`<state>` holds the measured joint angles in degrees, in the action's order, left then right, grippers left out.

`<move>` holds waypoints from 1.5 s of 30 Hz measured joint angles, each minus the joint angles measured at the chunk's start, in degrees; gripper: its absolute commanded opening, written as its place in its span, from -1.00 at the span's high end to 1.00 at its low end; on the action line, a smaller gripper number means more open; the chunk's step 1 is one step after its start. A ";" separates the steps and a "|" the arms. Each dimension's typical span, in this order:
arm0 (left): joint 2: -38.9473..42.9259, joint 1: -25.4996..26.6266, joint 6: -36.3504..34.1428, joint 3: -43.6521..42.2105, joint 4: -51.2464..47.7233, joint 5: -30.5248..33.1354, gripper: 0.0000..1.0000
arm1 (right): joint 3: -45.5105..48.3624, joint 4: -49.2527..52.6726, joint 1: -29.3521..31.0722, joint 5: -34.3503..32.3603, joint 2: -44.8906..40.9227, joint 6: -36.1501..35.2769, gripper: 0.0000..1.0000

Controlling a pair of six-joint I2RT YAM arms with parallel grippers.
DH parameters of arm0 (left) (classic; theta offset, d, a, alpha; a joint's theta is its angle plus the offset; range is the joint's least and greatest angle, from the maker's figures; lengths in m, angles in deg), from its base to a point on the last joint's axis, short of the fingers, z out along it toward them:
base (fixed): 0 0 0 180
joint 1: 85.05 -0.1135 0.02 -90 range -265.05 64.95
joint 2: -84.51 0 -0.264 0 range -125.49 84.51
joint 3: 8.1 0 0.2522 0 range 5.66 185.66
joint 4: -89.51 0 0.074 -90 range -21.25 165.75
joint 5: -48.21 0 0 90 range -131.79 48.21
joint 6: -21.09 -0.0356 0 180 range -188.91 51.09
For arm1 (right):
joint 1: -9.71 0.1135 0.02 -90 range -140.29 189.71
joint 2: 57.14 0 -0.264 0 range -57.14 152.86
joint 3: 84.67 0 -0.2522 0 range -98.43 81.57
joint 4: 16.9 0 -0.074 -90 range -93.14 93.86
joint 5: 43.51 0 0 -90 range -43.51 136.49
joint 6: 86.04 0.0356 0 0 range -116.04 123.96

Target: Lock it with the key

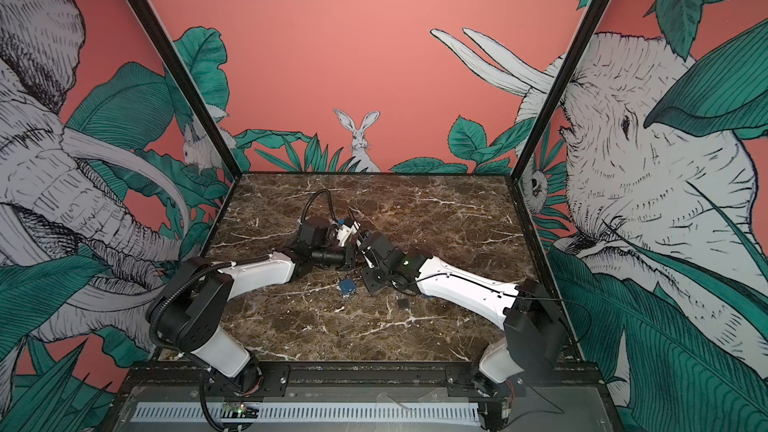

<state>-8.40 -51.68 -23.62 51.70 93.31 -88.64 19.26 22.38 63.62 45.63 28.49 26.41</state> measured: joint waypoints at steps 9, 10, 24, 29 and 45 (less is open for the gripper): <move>-0.35 0.11 0.20 0.02 0.13 -0.35 0.75 | 0.00 0.00 0.00 -0.20 0.00 -0.17 0.88; -0.44 0.09 0.26 0.04 0.20 -0.44 0.77 | 0.00 0.02 0.00 -0.22 0.00 -0.20 0.88; -0.85 0.33 1.66 1.40 1.70 -1.27 1.00 | 0.00 0.20 0.00 -1.70 -0.22 -0.17 0.34; -0.85 0.35 4.04 0.96 4.90 0.04 1.00 | 0.04 -1.22 0.00 -1.84 -1.29 0.50 0.00; -1.05 0.37 9.22 7.63 6.80 5.92 1.00 | 15.17 -10.86 -7.96 3.13 -26.18 4.37 -0.11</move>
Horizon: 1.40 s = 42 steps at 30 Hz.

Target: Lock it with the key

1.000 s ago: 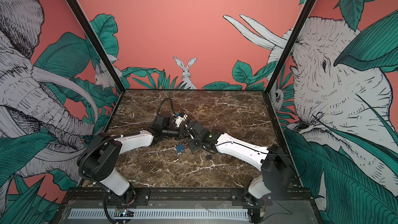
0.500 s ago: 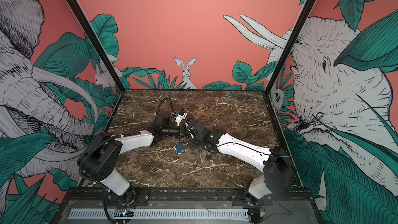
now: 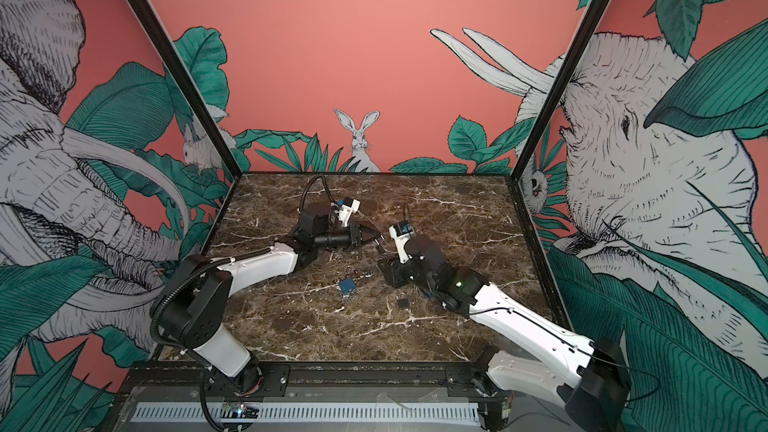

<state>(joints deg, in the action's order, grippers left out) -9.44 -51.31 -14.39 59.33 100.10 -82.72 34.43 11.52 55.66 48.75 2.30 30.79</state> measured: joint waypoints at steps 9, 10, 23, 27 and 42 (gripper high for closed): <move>0.46 0.04 5.31 1.40 0.22 0.50 1.00 | 5.68 -5.01 -10.16 13.97 -6.10 0.61 -0.06; 0.81 0.13 5.88 1.40 0.22 0.57 1.00 | 5.77 -5.64 -10.56 15.30 -6.08 0.59 -0.05; 6.62 1.49 8.79 1.60 -1.18 1.20 1.00 | 8.09 -15.41 -12.55 21.46 -1.86 -0.50 0.04; 6.88 1.55 9.01 1.70 -1.46 1.42 1.00 | 8.52 -17.27 -12.63 20.39 -1.88 -1.81 0.09; 6.88 2.64 11.91 3.30 -1.62 1.40 1.00 | 8.07 -21.00 -12.66 20.92 0.94 -4.48 0.27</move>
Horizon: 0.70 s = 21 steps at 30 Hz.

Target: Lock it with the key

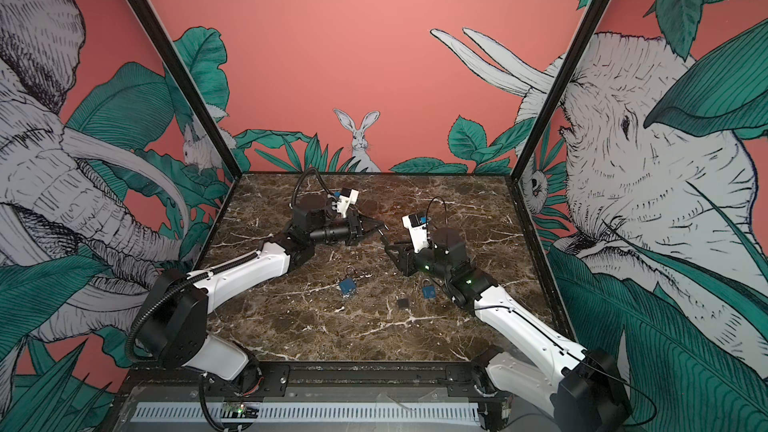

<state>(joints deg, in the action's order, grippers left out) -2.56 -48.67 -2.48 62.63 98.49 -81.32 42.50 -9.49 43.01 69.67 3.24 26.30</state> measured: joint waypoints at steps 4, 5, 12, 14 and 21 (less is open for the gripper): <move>-0.02 0.35 0.39 0.17 0.37 0.00 1.00 | 0.00 -0.61 0.00 0.00 0.61 -0.17 0.33; -0.02 0.46 0.50 0.20 0.42 0.00 1.00 | -0.04 -0.72 0.02 0.00 0.76 -0.24 0.34; -0.02 0.94 1.18 0.22 1.53 0.04 1.00 | -0.68 -1.99 0.02 0.22 1.90 -0.55 0.40; -0.02 1.01 1.33 0.26 1.66 0.07 1.00 | -0.83 -2.34 0.02 0.24 2.10 -0.57 0.42; -0.35 1.27 1.55 0.31 2.32 0.15 1.00 | -1.07 -3.19 0.02 0.22 2.25 -0.70 0.54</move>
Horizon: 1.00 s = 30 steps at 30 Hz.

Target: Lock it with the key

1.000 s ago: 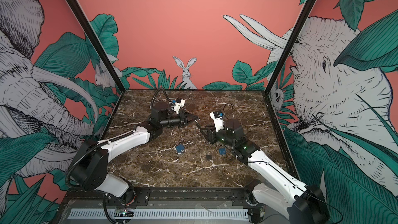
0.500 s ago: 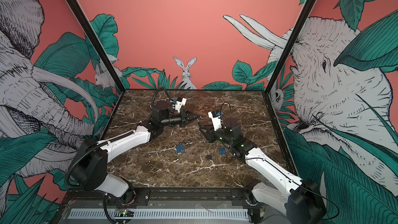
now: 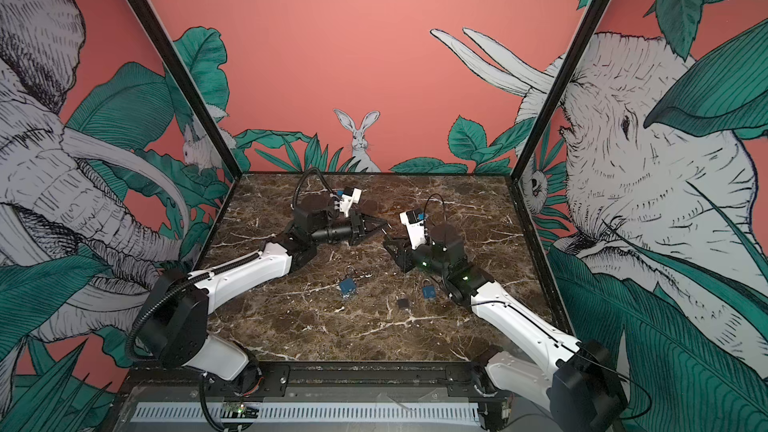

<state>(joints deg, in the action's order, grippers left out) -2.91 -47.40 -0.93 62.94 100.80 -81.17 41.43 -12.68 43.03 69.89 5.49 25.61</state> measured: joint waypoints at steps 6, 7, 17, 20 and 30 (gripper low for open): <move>-0.37 0.20 0.17 0.00 0.17 0.42 1.00 | 0.00 -0.09 0.04 0.20 0.00 -0.35 0.84; -0.42 0.20 0.22 0.00 0.17 0.46 1.00 | 0.00 -0.09 0.07 0.24 0.00 -0.46 0.92; -0.46 0.24 0.35 0.00 0.24 0.70 1.00 | 0.00 0.28 0.22 -0.39 -0.24 -0.52 1.00; -0.46 0.24 -0.44 0.00 0.04 0.90 1.00 | -0.31 1.62 0.22 -0.42 -0.63 -0.68 1.00; 1.14 -0.68 -6.84 1.01 -6.36 1.99 0.26 | -1.11 10.19 -0.13 -0.57 -4.55 -0.63 1.00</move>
<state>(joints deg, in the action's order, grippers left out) -1.77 -48.08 -7.77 63.94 94.44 -79.18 40.31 -2.49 42.90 69.32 0.95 24.97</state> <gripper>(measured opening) 0.364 0.116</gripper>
